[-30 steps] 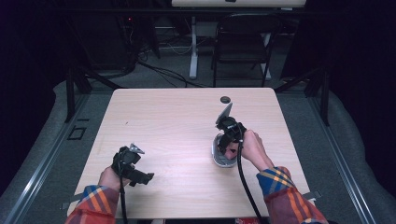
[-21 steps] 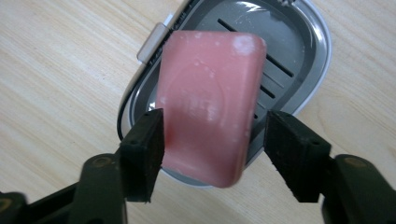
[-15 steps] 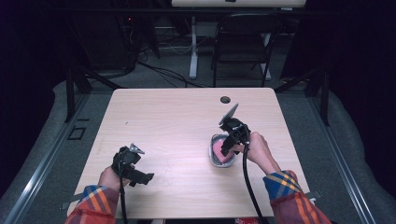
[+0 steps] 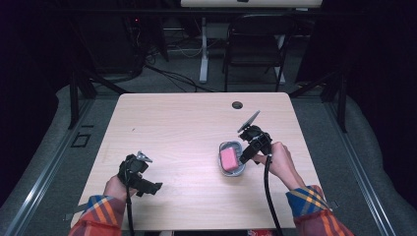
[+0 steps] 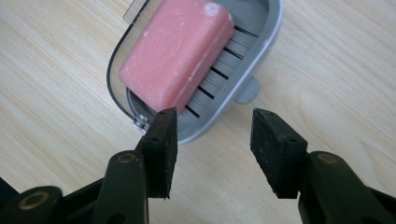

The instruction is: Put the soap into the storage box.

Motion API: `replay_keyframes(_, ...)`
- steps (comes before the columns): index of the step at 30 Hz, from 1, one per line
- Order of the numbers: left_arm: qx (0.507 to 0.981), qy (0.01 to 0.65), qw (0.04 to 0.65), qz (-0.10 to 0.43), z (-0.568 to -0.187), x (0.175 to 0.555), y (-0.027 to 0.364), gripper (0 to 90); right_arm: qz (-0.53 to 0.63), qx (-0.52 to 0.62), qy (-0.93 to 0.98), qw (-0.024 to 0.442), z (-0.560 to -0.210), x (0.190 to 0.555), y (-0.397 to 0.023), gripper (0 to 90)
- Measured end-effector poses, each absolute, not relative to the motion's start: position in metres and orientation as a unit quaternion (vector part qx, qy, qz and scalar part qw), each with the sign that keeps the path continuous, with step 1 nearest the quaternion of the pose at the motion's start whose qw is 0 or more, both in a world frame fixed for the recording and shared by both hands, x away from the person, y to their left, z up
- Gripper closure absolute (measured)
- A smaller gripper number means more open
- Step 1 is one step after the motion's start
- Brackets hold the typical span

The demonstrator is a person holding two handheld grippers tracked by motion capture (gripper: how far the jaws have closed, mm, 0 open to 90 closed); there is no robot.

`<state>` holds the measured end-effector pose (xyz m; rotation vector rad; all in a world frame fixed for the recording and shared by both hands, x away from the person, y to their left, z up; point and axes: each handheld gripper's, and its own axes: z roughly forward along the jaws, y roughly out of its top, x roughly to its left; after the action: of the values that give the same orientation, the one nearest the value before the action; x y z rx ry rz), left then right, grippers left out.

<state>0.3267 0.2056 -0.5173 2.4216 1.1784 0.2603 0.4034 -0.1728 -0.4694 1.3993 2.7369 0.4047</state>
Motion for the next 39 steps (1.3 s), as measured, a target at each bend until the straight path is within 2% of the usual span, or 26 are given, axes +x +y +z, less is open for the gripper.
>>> replay_keyframes(19,0.874,0.425,0.217,0.096,-0.517,0.327,0.205,0.2,0.175,0.426,0.884,0.081,-0.457,0.367,-0.23,17.7)
replay_keyframes(25,0.873,0.425,0.217,0.098,-0.517,0.326,0.205,0.2,0.185,0.409,0.888,0.096,-0.459,0.355,-0.245,14.0)
replay_keyframes(30,0.874,0.425,0.215,0.096,-0.517,0.326,0.205,0.2,0.2,0.401,0.888,0.102,-0.464,0.345,-0.257,6.9)
replay_keyframes(39,0.874,0.425,0.215,0.096,-0.517,0.326,0.204,0.1,0.199,0.406,0.887,0.1,-0.477,0.331,-0.282,0.2)
